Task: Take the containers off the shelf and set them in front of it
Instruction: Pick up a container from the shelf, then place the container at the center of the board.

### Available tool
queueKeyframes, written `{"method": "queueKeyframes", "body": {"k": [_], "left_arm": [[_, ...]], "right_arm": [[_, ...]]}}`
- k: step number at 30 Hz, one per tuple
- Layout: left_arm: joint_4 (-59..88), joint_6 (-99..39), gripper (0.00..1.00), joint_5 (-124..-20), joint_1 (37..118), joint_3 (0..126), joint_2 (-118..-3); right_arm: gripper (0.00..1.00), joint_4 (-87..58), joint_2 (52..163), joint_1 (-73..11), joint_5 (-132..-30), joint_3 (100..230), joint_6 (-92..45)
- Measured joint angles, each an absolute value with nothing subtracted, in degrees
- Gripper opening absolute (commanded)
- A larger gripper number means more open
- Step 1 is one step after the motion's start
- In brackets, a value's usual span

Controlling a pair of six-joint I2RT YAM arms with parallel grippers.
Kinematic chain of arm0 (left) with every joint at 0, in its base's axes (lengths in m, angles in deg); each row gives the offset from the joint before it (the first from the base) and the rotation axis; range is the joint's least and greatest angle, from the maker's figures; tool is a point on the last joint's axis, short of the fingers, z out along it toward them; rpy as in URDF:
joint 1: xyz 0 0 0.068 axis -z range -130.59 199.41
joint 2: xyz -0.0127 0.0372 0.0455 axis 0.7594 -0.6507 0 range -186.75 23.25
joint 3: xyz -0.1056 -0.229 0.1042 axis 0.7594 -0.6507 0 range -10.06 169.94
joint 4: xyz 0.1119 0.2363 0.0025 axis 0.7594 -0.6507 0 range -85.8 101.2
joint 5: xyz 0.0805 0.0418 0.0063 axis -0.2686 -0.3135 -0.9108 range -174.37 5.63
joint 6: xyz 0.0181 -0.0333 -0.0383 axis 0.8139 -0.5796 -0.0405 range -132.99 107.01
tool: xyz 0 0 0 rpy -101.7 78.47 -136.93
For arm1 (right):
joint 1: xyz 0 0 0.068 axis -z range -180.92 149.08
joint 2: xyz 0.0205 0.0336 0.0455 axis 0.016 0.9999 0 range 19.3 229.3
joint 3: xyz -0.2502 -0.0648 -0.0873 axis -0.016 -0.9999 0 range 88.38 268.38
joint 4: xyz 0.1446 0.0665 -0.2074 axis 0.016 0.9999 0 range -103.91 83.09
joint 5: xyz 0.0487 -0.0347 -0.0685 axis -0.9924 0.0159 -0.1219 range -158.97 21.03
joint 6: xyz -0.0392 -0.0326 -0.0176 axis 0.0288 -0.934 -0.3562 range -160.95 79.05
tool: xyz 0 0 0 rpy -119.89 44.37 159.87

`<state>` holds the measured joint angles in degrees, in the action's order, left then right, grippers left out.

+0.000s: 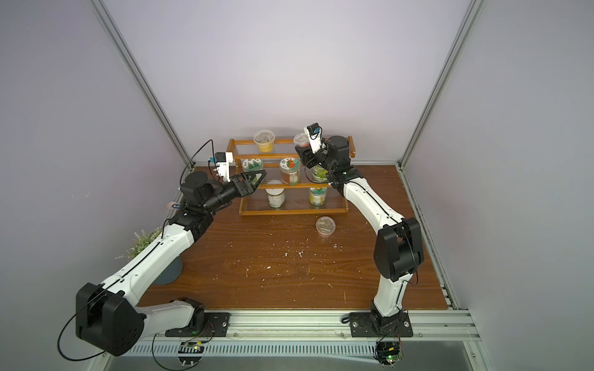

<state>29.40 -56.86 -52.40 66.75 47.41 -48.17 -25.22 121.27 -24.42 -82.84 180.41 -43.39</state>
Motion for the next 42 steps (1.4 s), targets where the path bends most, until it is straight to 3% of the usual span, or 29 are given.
{"method": "queueKeyframes", "body": {"k": [9, 25, 32, 42], "left_arm": [[29.42, -56.91, 1.0, -52.01, 66.51, 47.37, -48.1], [27.39, -56.93, 1.0, -51.0, 66.18, 40.2, -40.52], [27.23, -56.93, 1.0, -51.02, 66.18, 39.67, -39.45], [27.23, -56.93, 1.0, -51.02, 66.18, 39.37, -39.36]], "right_arm": [[0.62, -29.05, 103.79, -27.86, -82.75, 163.1, -43.52], [0.61, -34.77, 77.84, -45.71, -72.54, 123.37, -39.78], [0.64, -43.62, 82.5, -50.26, -65.57, 114.45, -37.53], [0.66, -58.27, 100.55, -50.72, -60.74, 113.31, -37.14]]}}
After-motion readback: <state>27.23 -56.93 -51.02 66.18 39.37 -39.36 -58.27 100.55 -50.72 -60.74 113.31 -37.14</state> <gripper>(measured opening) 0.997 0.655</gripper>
